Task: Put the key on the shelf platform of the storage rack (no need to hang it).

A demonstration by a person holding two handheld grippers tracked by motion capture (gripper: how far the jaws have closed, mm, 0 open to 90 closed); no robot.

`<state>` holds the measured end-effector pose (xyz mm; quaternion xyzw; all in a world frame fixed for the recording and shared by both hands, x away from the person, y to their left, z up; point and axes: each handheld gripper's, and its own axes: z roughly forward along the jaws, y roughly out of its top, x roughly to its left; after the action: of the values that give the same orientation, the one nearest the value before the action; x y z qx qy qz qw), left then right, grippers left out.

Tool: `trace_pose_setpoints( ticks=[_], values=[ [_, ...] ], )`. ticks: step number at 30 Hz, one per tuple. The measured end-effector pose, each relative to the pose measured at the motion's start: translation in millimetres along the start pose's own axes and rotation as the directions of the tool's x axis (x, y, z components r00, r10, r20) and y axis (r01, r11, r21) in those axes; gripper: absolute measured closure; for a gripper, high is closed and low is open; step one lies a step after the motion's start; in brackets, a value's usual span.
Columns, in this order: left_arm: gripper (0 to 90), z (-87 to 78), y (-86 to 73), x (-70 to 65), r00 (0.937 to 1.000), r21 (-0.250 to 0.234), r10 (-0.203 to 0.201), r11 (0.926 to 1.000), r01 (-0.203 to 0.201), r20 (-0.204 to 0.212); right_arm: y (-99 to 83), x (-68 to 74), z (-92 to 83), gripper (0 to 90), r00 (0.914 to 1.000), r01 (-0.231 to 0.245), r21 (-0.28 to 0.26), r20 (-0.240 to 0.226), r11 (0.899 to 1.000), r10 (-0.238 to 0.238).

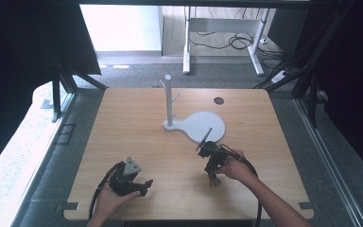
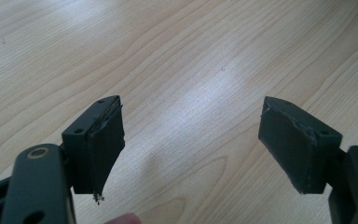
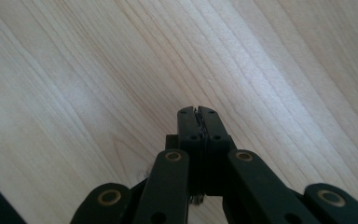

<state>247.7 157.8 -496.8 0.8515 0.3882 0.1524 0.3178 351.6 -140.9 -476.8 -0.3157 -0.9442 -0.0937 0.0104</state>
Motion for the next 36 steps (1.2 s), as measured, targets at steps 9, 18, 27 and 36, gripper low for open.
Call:
trace_pose_setpoints(
  ticks=[9, 18, 27, 36],
  values=[
    [22.7, 0.6, -0.6, 1.1, 1.0, 0.005, -0.004, 1.0, 0.004, 0.0, -2.0, -3.6, -31.3, 89.5, 0.9996, -0.002, -0.031, 0.029, 1.0, 0.003],
    [22.7, 1.8, -1.0, 1.7, 1.0, 0.011, -0.006, 0.9999, 0.006, -0.002, -1.6, -13.0, -56.4, 89.6, 0.9985, -0.004, -0.072, 0.054, 0.997, 0.008],
    [22.7, 3.3, -0.9, 0.8, 1.0, 0.017, -0.003, 0.9999, 0.003, -0.001, 0.7, -22.3, -64.7, 89.6, 0.9973, -0.026, -0.082, 0.067, 0.996, 0.032],
    [22.7, 2.6, -1.0, 0.9, 1.0, 0.011, -0.007, 0.9999, 0.007, 0.003, 10.4, -28.2, -70.7, 89.5, 0.9963, -0.022, -0.09, 0.081, 0.996, 0.029]
  ],
)
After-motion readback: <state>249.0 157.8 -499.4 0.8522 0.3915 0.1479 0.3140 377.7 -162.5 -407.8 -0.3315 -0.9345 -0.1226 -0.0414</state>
